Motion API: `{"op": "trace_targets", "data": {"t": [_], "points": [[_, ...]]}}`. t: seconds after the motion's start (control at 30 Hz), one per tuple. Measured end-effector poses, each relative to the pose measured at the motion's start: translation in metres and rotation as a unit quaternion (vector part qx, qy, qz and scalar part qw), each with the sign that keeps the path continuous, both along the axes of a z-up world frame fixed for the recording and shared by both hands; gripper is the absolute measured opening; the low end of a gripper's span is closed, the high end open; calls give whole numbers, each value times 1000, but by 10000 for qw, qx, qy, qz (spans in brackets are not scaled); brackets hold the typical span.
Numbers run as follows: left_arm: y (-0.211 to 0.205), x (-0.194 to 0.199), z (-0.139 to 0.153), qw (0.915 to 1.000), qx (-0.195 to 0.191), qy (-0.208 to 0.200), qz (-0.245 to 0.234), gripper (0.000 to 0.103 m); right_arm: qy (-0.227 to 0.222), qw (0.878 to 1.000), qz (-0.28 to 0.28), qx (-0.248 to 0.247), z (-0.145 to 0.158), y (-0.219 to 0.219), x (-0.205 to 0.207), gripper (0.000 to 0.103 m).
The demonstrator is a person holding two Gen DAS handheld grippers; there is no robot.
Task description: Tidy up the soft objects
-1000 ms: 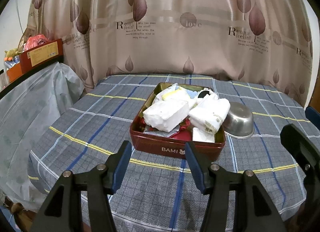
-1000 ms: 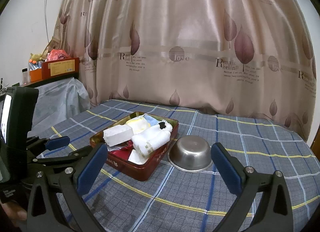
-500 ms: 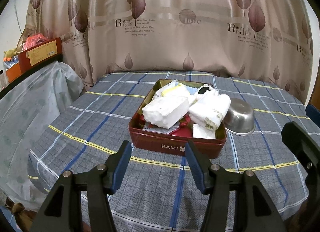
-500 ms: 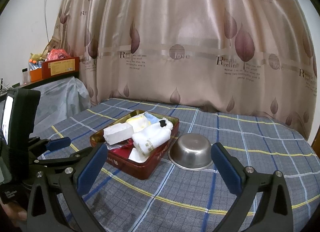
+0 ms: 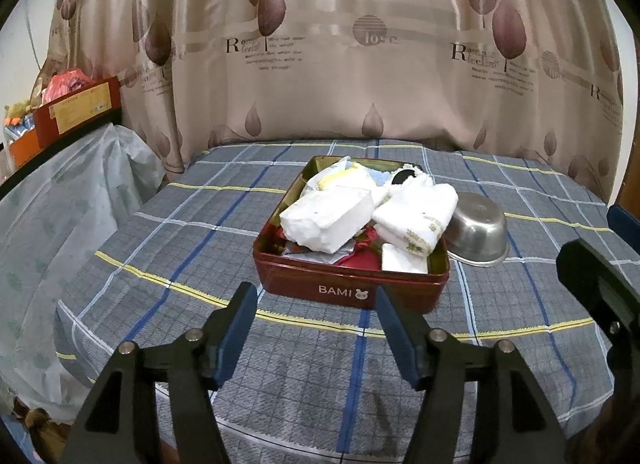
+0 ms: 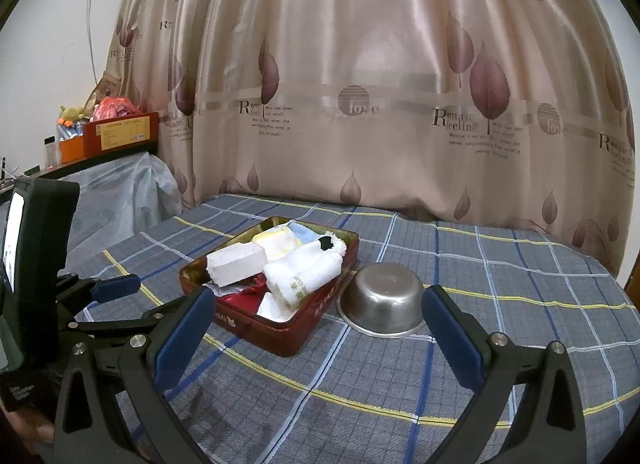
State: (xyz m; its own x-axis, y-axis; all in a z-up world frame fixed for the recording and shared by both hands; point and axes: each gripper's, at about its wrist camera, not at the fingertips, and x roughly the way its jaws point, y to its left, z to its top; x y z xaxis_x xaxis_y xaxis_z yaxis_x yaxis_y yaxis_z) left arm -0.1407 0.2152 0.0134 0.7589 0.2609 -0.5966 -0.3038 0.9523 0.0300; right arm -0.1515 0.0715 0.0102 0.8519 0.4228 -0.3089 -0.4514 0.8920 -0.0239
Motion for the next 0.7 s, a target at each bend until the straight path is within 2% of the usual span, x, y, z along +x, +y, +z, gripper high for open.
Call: {"op": "trace_targets", "data": {"t": [0.17, 0.23, 0.27, 0.43, 0.57, 0.7], "points": [[-3, 2, -2, 10000, 60, 40, 9, 65, 12, 10000, -10, -8, 0, 0, -1, 102], [-2, 0, -1, 9997, 115, -8, 195, 75, 7, 10000, -20, -4, -3, -2, -3, 102], [-1, -1, -1, 9996, 116, -44, 246, 77, 7, 10000, -29, 3, -5, -4, -6, 102], [3, -5, 8, 9993, 21, -143, 356, 77, 34, 9998, -174, 4, -13, -20, -14, 102], [4, -6, 12, 9989, -40, -106, 453, 77, 146, 9979, -622, 59, -15, -57, -4, 102], [4, -5, 15, 9979, -186, 143, 600, 77, 397, 9897, -1372, 81, -22, -114, 24, 103]]}}
